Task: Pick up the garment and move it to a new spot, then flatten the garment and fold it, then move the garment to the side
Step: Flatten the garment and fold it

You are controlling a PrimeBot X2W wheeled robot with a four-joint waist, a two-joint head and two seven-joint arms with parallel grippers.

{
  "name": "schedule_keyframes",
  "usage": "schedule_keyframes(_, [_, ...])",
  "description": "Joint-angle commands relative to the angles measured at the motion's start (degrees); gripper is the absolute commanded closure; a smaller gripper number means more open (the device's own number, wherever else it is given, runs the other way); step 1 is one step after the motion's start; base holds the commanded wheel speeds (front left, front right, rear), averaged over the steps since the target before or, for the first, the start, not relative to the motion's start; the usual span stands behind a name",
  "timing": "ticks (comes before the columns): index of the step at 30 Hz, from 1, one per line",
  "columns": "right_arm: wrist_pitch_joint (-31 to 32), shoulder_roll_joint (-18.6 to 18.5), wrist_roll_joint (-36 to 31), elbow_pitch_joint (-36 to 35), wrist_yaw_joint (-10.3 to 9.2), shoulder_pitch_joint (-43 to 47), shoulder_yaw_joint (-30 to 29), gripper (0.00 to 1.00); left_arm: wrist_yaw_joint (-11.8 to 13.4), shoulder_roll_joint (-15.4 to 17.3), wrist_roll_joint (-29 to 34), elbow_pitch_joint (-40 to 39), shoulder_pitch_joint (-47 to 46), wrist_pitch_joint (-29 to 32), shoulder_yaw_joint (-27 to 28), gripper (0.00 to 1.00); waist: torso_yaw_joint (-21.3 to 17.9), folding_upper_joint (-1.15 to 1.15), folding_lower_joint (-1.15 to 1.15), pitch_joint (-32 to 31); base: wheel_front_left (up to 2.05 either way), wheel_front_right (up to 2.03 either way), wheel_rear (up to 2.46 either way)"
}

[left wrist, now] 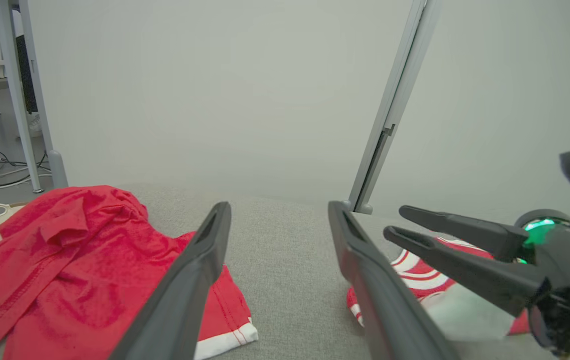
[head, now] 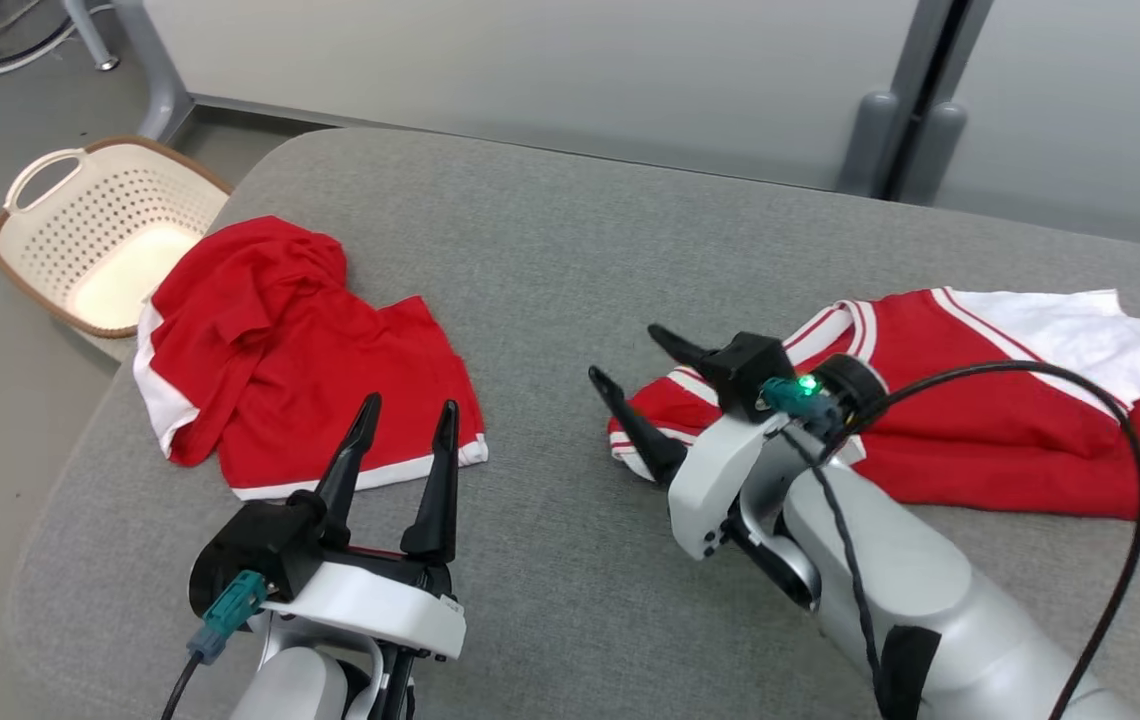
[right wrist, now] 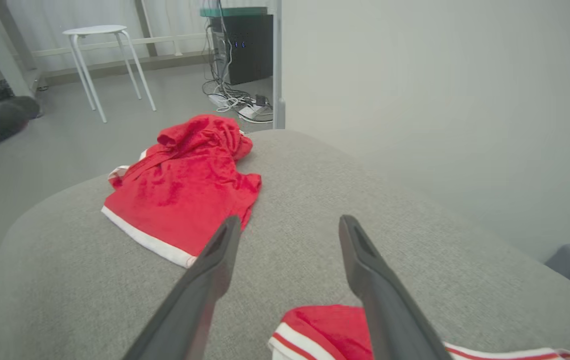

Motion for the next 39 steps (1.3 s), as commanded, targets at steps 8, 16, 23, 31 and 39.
schedule_keyframes(8, [-8.03, -4.09, -1.51, -0.99, -0.02, -1.52, -14.12, 0.00, -0.46, 0.19, 0.51, -1.73, 0.13, -0.01, 2.43, 0.00, -8.39, 0.00, 0.00, -2.23, 0.00, 0.00, 0.00])
schedule_keyframes(16, [-8.95, -8.52, -4.85, -9.93, -0.02, 8.09, -29.87, 0.00, -0.44, 0.20, -0.36, -2.11, 0.37, -0.01, 1.63, 0.00, -11.80, 0.00, 0.00, -2.57, 0.00, 0.00, 0.00])
schedule_keyframes(23, [-8.87, -5.90, -8.60, -22.56, -0.02, 24.02, -43.98, 0.00, -0.40, 0.19, -1.06, -1.29, 1.20, -0.01, 0.98, 0.00, -14.17, 0.00, 0.00, -2.57, 0.00, 0.00, 0.00])
schedule_keyframes(31, [-8.46, -2.73, -11.64, -27.47, -0.02, 30.57, -46.90, 0.00, -0.87, 0.19, -0.71, -0.64, 0.78, -0.01, 0.63, 0.00, -15.15, 0.00, 0.00, -2.16, 0.00, 0.00, 0.00])
schedule_keyframes(39, [-7.38, -1.52, -12.34, -28.72, -0.02, 30.63, -48.76, 0.00, -2.82, 0.18, -0.06, 3.14, -0.18, -0.01, -5.80, 0.00, -15.55, 0.00, 0.00, -1.31, 0.00, 0.00, 0.00])
